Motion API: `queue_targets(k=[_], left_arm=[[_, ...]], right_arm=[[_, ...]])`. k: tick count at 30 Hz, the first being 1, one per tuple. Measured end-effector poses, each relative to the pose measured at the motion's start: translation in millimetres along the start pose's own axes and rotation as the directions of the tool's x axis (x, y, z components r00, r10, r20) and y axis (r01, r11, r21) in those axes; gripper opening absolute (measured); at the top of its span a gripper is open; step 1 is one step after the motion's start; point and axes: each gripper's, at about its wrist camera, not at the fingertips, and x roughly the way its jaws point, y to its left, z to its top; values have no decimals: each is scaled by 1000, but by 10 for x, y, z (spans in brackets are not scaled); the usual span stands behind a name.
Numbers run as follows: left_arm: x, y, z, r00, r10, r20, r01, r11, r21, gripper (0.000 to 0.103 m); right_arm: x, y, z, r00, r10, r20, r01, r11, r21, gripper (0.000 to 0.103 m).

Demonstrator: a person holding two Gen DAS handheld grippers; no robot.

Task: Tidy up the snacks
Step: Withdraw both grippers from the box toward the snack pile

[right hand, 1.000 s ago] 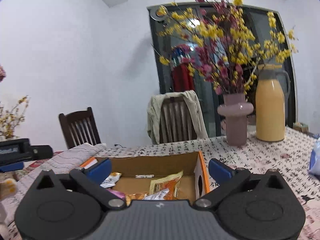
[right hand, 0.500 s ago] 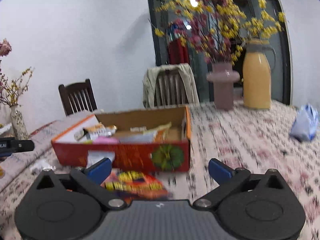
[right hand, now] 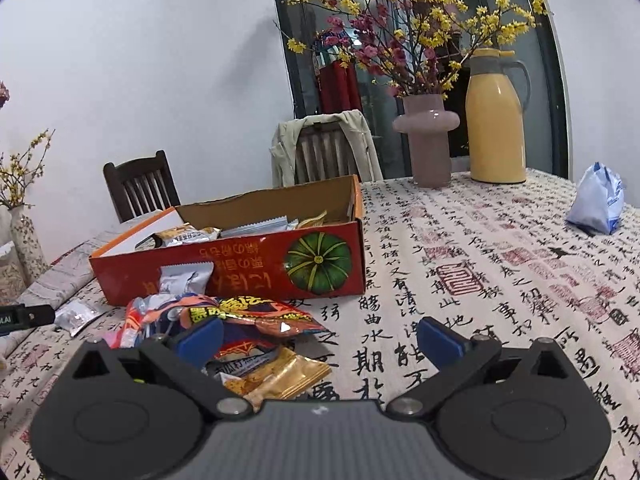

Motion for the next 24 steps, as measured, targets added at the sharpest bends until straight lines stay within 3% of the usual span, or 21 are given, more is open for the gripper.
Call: queue_targets(k=[24], left_arm=[[4,99,-21,999,-54,7,54,997,-60,103]], right_arm=[[33,-13,-4,999,35,-10,-35,999,12,103]])
